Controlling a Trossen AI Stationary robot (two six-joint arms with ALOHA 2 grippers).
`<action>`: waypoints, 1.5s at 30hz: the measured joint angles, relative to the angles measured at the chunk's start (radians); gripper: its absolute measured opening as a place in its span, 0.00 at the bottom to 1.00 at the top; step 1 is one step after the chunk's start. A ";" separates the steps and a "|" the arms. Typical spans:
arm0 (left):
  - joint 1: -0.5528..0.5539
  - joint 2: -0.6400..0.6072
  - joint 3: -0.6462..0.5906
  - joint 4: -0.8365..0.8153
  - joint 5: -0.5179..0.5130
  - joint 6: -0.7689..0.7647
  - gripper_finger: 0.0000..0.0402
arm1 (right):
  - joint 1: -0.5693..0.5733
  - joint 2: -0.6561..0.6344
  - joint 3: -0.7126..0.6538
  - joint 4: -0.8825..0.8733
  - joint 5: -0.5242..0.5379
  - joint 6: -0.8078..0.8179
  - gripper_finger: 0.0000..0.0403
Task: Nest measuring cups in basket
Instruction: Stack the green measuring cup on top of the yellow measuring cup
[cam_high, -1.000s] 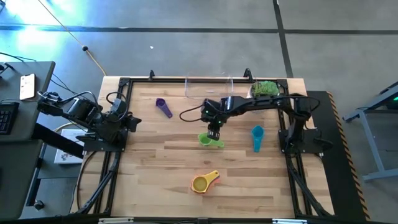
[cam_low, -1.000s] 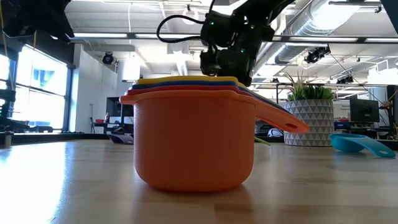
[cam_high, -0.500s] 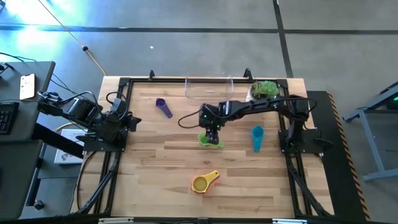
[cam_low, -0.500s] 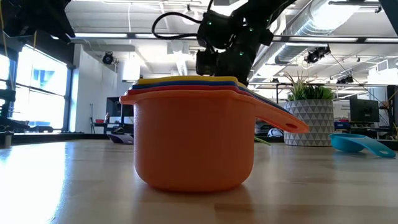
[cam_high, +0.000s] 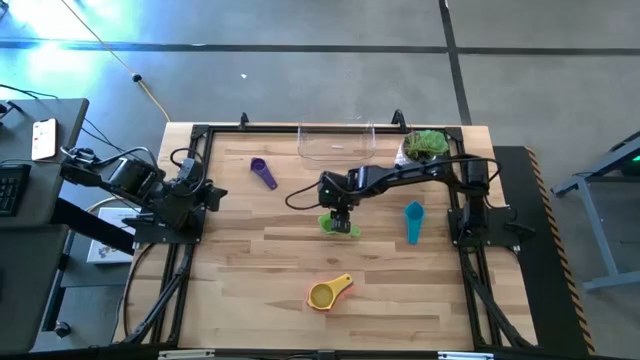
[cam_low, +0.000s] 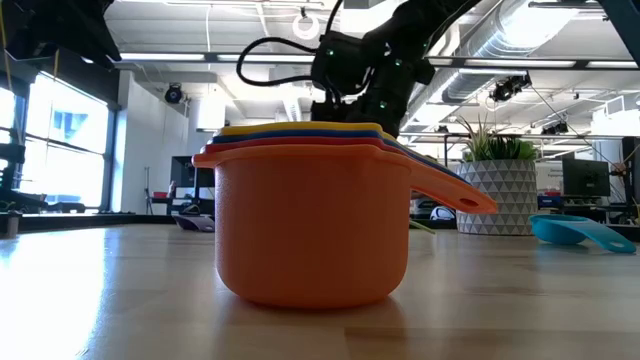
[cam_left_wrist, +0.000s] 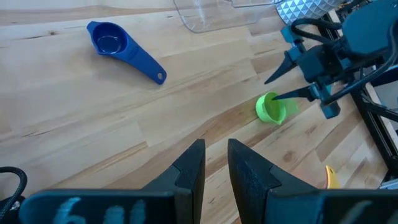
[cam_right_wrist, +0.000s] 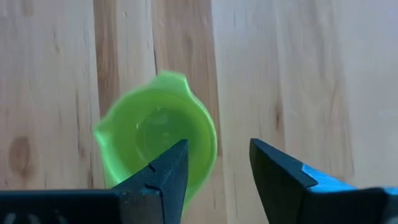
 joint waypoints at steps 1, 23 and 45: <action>0.000 0.001 0.000 0.000 -0.001 0.000 0.15 | 0.000 0.004 0.000 0.002 -0.001 0.000 0.38; 0.000 0.001 0.000 0.001 -0.008 -0.001 0.15 | 0.000 0.018 0.071 -0.100 -0.053 -0.003 0.01; 0.000 0.001 0.000 0.001 -0.010 -0.010 0.15 | 0.242 0.017 0.463 -0.334 -0.075 -0.047 0.00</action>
